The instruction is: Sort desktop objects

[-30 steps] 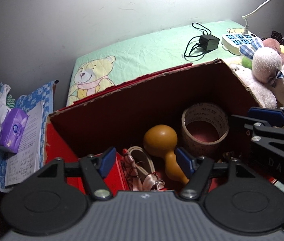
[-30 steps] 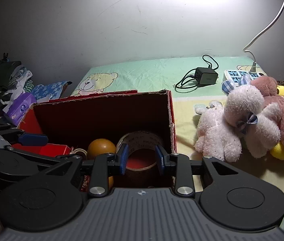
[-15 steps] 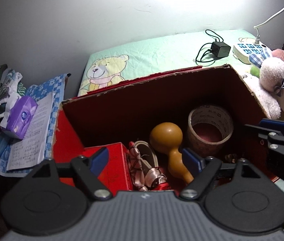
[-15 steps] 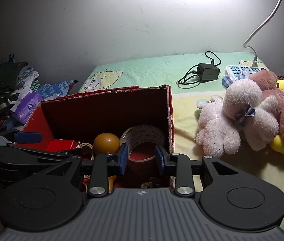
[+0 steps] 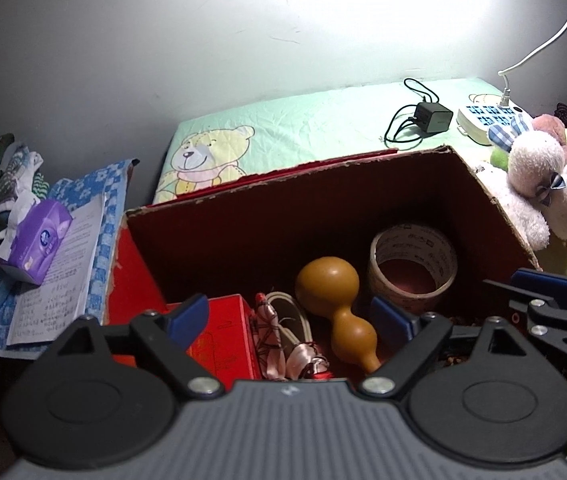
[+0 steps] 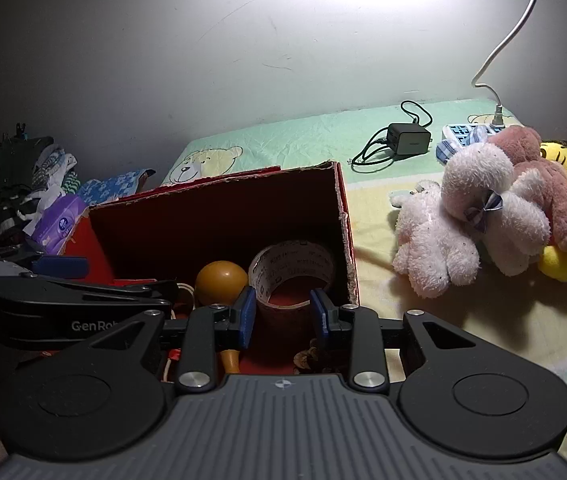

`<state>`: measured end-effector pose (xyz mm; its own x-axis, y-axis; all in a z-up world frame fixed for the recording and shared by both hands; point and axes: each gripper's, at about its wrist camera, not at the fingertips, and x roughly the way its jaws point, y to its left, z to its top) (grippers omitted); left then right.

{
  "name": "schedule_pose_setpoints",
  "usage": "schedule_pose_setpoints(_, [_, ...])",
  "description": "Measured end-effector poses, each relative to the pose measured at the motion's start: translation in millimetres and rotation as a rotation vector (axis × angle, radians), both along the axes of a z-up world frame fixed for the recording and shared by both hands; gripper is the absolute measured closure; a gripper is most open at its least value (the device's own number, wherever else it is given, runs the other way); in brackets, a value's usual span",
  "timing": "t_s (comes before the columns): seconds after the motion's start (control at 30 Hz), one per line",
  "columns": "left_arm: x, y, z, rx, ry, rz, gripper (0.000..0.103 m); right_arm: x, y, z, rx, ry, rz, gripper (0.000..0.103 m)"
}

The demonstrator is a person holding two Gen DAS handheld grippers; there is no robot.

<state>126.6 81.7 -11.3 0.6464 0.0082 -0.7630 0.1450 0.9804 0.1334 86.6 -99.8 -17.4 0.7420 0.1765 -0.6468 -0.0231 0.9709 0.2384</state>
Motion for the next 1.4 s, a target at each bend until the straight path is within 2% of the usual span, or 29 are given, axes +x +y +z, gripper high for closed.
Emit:
schedule_pose_setpoints(0.13, [2.2,-3.8,-1.3,-0.009,0.03,-0.019,0.012,-6.2,-5.2,0.4,0.032,-0.015,-0.016,0.071])
schedule_pose_setpoints(0.3, [3.4,-7.1,-1.8,0.005,0.049,0.004,0.011,-2.1,-9.9,-2.7,0.055,-0.008,0.003,0.071])
schedule_pose_setpoints(0.67, [0.9,-12.9,0.1,0.047,0.069,0.18,0.007,12.7,-19.9,-1.7,0.086,0.017,0.191,0.071])
schedule_pose_setpoints(0.93, [-5.8,-1.2,3.1,0.028,0.071,0.301,0.007,21.2,-24.4,-0.6,0.105,0.03,0.213,0.071])
schedule_pose_setpoints(1.07, [-13.6,6.6,9.1,-0.007,0.055,0.281,0.002,18.3,-15.4,3.7,0.1,0.021,0.218,0.07])
schedule_pose_setpoints(1.17, [-22.9,12.7,15.3,-0.057,0.023,0.235,0.004,11.9,-7.8,8.9,0.1,0.005,0.212,0.07])
schedule_pose_setpoints(1.27, [-35.5,19.3,24.2,-0.058,-0.056,0.21,0.003,3.8,-3.4,14.6,0.091,-0.023,0.182,0.07])
schedule_pose_setpoints(1.4, [-46.6,31.4,27.6,-0.104,-0.072,0.161,0.001,-12.3,1.5,18.0,0.08,-0.05,0.114,0.07])
